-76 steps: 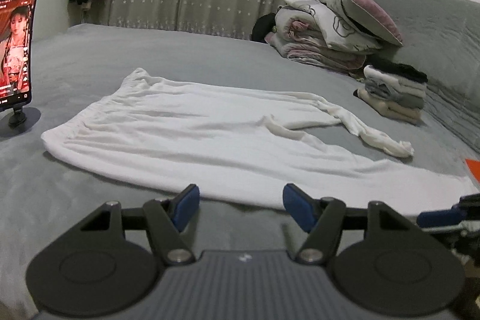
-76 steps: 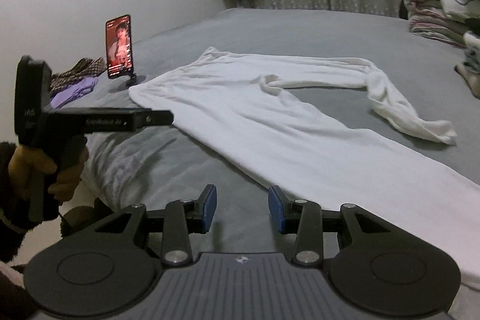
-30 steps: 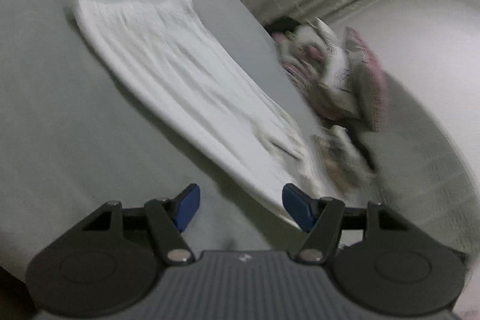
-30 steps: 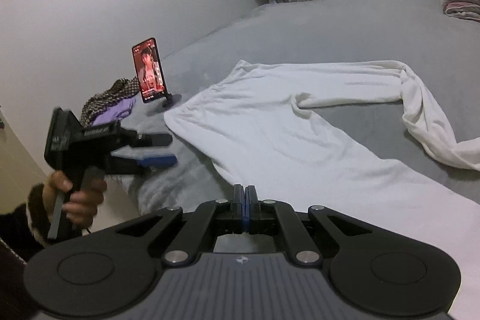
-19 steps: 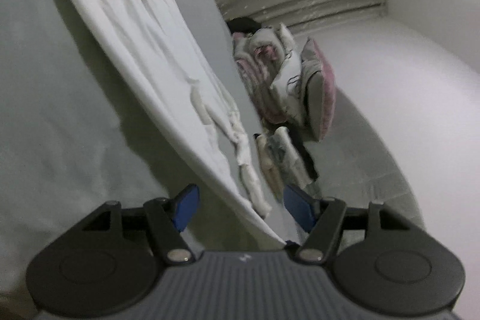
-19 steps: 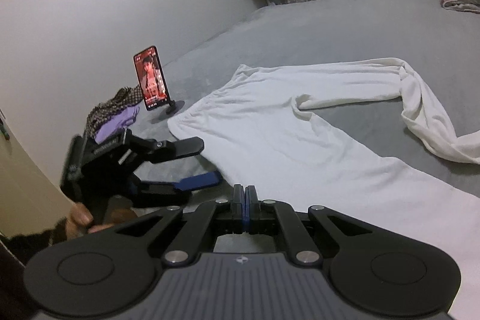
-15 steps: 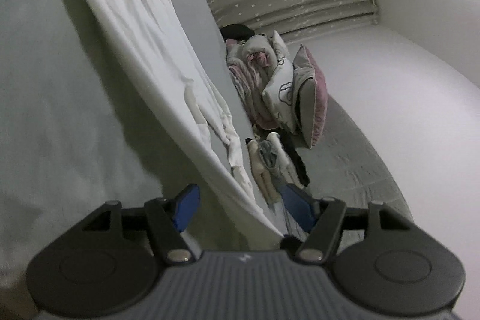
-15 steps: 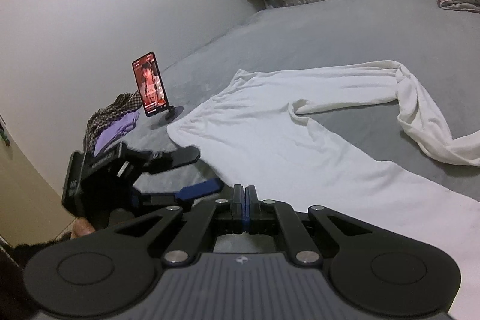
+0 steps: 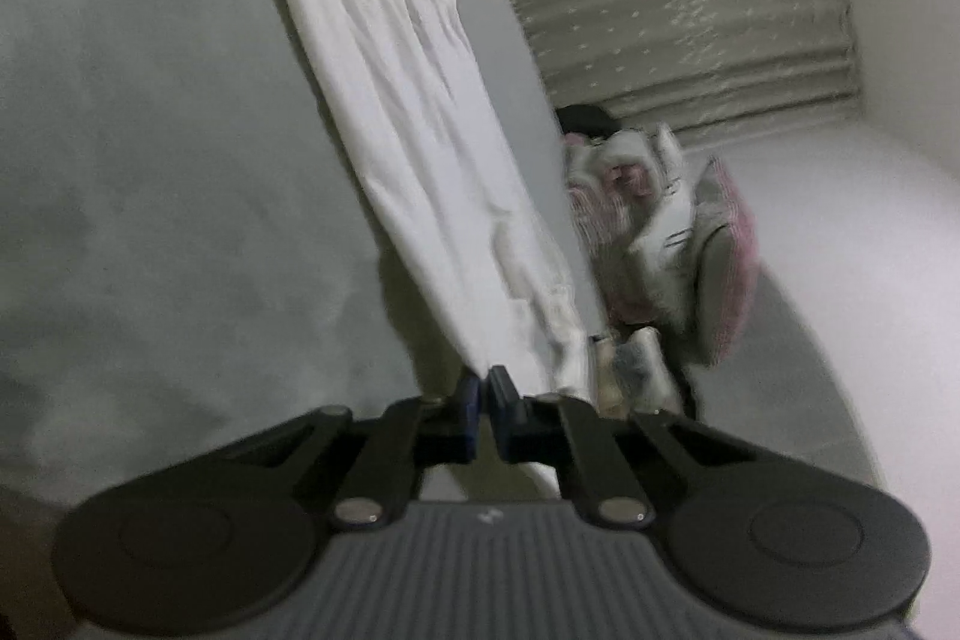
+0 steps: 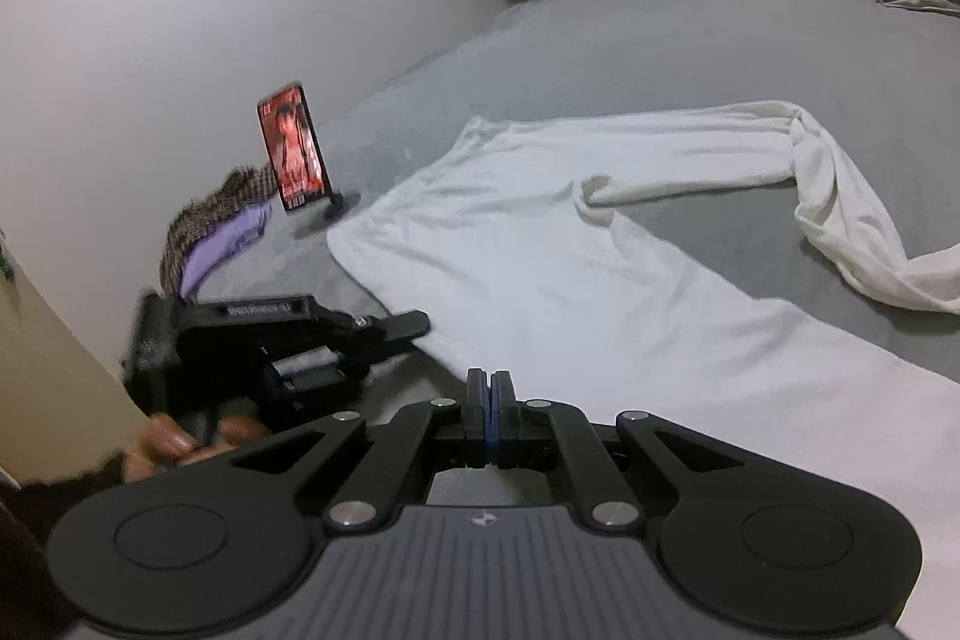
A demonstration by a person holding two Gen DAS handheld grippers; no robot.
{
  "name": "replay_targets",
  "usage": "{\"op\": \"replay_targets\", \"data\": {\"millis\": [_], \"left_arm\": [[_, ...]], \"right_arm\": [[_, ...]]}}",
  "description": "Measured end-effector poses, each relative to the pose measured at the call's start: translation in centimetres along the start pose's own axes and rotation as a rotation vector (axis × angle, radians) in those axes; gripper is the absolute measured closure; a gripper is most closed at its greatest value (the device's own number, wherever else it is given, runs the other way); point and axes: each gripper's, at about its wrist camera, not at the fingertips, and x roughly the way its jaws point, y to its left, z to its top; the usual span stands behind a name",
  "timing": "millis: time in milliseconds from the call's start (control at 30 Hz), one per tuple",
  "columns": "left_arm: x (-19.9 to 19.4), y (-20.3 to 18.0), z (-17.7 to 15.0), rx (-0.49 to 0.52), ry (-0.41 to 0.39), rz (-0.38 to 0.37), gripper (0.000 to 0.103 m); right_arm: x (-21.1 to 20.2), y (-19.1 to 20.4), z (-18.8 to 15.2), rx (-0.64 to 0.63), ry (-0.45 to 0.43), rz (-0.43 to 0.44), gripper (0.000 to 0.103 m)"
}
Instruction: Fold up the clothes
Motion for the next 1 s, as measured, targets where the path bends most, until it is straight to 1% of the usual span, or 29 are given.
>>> {"op": "replay_targets", "data": {"millis": [33,133,233,267,300,333,367,400,433,500,567,600,700,767,833,867,900,967,1000], "left_arm": [[-0.3,-0.5,-0.1,0.036,0.008,0.039,0.098],[-0.7,-1.5,0.0,0.123,0.046,0.124,0.098],[-1.6,-1.7,0.6,0.171,0.074,0.158,0.097],[-2.0,-1.9,0.9,0.184,0.068,0.17,0.097],[-2.4,-2.1,1.3,0.198,0.062,0.181,0.095],[-2.8,-2.3,1.7,0.212,0.048,0.194,0.091],[-3.5,-2.4,2.4,0.226,0.017,0.212,0.088],[-4.2,-2.4,3.0,0.241,-0.014,0.23,0.082],[-4.8,-2.6,3.7,0.252,-0.045,0.249,0.08],[-5.6,-2.5,5.6,0.251,-0.114,0.304,0.078],[-6.0,-2.3,7.5,0.26,-0.199,0.369,0.072],[-6.0,-2.3,8.3,0.273,-0.241,0.409,0.071],[-5.2,-2.4,10.7,0.309,-0.324,0.499,0.071],[-4.2,-2.4,11.8,0.331,-0.349,0.538,0.072],[-3.3,-2.4,12.3,0.364,-0.367,0.576,0.076],[-2.8,-2.5,12.4,0.383,-0.375,0.595,0.08],[-2.3,-2.5,12.6,0.404,-0.381,0.614,0.097],[-2.3,-2.7,12.5,0.433,-0.392,0.632,0.099],[-2.8,-2.9,12.3,0.449,-0.413,0.633,0.099]], "right_arm": [[0.2,0.1,-0.1,-0.01,0.01,-0.006,0.099],[0.7,0.6,-0.5,-0.042,0.041,-0.024,0.099],[1.1,0.9,-0.8,-0.066,0.061,-0.04,0.099],[1.2,0.9,-0.9,-0.071,0.063,-0.046,0.099],[1.2,0.9,-1.0,-0.075,0.065,-0.051,0.099],[1.3,0.9,-1.1,-0.08,0.067,-0.056,0.099],[1.3,1.0,-1.2,-0.085,0.069,-0.061,0.099],[1.4,1.0,-1.3,-0.09,0.071,-0.066,0.099],[1.5,1.0,-1.3,-0.094,0.073,-0.072,0.099],[1.6,1.1,-1.5,-0.104,0.078,-0.082,0.099],[1.7,1.2,-1.7,-0.113,0.082,-0.092,0.099],[1.7,1.2,-1.8,-0.118,0.084,-0.098,0.099],[1.8,1.4,-1.9,-0.119,0.083,-0.106,0.1],[1.8,1.5,-1.9,-0.116,0.081,-0.11,0.099],[1.7,1.5,-1.9,-0.113,0.079,-0.11,0.1],[1.7,1.5,-1.8,-0.111,0.078,-0.11,0.1],[1.6,1.5,-1.8,-0.109,0.077,-0.109,0.1],[1.3,1.4,-1.7,-0.103,0.07,-0.098,0.1],[1.1,1.3,-1.5,-0.096,0.064,-0.086,0.1]]}}
